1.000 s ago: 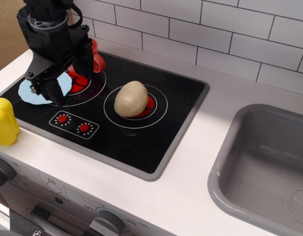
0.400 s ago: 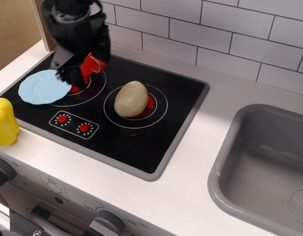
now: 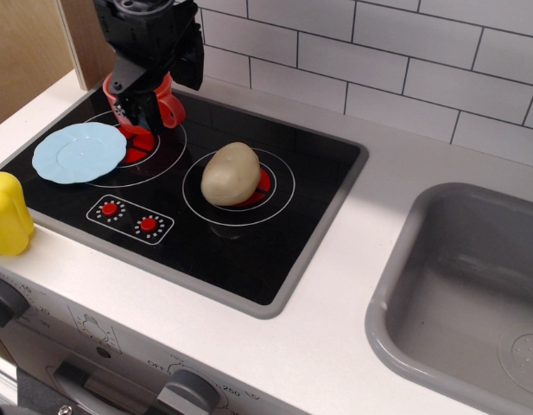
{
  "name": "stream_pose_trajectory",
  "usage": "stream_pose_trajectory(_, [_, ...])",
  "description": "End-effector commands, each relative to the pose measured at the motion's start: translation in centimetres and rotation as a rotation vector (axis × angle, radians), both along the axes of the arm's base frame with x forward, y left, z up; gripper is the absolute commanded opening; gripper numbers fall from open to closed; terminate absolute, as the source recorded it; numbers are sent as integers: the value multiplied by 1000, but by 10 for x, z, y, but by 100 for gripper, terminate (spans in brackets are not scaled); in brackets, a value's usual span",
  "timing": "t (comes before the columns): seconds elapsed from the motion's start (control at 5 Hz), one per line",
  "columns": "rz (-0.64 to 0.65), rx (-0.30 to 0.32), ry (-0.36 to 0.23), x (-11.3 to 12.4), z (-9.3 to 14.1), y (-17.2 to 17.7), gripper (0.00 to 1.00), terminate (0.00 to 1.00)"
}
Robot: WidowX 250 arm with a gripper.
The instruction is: Put cup on plate
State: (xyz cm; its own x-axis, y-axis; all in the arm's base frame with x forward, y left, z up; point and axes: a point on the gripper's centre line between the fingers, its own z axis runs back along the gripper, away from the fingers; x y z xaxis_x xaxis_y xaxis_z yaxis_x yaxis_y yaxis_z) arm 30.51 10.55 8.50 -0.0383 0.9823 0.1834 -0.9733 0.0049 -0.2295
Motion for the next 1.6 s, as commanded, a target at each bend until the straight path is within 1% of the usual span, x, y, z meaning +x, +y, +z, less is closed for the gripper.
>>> stream_pose_trajectory(0.0, [-52, -5, 107, 18, -1, 4, 100, 0])
stream_pose_trajectory(0.2, [-101, -24, 145, 15, -7, 4, 100, 0])
stream_pose_trajectory(0.4, [-122, -24, 165, 15, -9, 4, 100, 0])
stream_pose_trajectory(0.6, [-146, -25, 157, 14, -10, 5, 0, 0])
stream_pose_trajectory(0.8, [-175, 14, 124, 11, -11, 6, 0, 0])
stream_pose_trajectory(1.0, [-188, 30, 89, 4, -6, 6, 0, 0])
stream_pose_trajectory(1.2, [-209, 38, 53, -7, 1, 5, 0, 0])
stream_pose_trajectory(1.4, [-183, 30, 1, -11, 17, 8, 0, 0])
